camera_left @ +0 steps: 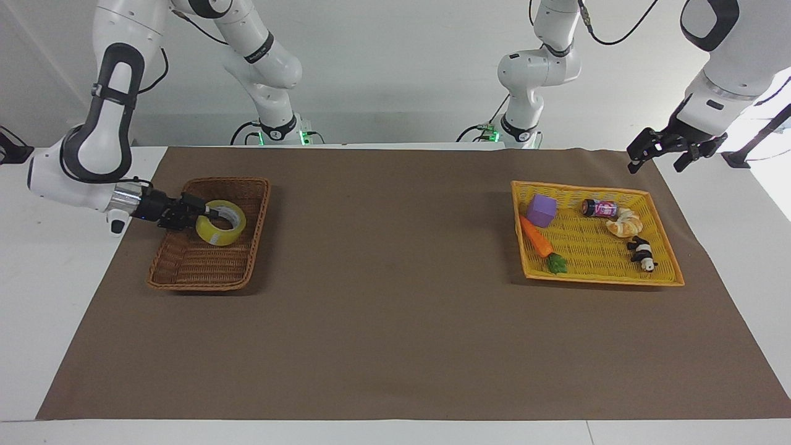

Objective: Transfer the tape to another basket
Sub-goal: 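Lower the tape into the wicker basket with the right gripper, then open the right gripper and withdraw it from the tape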

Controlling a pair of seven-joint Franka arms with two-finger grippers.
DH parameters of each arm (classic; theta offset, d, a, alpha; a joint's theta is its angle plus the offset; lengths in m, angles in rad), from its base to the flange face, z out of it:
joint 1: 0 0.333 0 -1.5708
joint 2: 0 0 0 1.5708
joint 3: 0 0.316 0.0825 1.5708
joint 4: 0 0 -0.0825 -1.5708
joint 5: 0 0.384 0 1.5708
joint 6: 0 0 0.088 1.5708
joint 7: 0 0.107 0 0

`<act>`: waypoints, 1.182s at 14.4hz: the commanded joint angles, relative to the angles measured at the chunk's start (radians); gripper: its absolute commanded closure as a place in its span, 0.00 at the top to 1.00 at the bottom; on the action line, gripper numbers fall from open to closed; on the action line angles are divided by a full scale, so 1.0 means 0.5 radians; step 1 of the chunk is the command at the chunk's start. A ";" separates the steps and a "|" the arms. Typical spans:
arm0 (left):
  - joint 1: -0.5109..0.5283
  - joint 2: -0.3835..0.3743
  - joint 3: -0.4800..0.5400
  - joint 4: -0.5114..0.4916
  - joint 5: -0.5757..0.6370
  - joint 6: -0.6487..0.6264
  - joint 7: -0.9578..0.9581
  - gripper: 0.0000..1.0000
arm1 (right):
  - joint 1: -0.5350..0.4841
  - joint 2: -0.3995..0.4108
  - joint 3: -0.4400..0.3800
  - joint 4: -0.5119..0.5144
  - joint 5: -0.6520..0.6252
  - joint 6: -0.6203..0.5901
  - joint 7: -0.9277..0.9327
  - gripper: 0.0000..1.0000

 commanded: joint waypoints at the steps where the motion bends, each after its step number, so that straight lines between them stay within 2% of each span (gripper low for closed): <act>1: -0.014 0.084 -0.001 0.124 -0.021 -0.083 0.029 1.00 | 0.023 -0.070 0.011 0.047 -0.085 0.008 -0.026 1.00; 4: -0.020 0.084 -0.001 0.130 -0.021 -0.120 0.030 1.00 | 0.096 -0.202 0.008 0.075 -0.202 0.014 -0.008 1.00; 7: -0.017 0.087 -0.001 0.142 -0.082 -0.126 0.023 1.00 | 0.158 -0.297 0.020 0.191 -0.425 0.014 -0.002 1.00; 10: -0.072 0.143 -0.007 0.265 -0.095 -0.227 -0.181 1.00 | 0.277 -0.407 0.023 0.308 -0.625 0.020 0.032 1.00; 13: -0.076 0.155 -0.087 0.283 -0.086 -0.255 -0.271 1.00 | 0.382 -0.463 0.030 0.479 -0.888 -0.035 0.463 1.00; 15: -0.073 0.146 -0.090 0.286 -0.074 -0.258 -0.271 1.00 | 0.409 -0.472 0.030 0.626 -0.957 -0.184 0.904 1.00; 17: -0.061 0.106 -0.096 0.165 -0.061 -0.185 -0.256 1.00 | 0.504 -0.487 0.030 0.707 -1.066 -0.289 1.212 1.00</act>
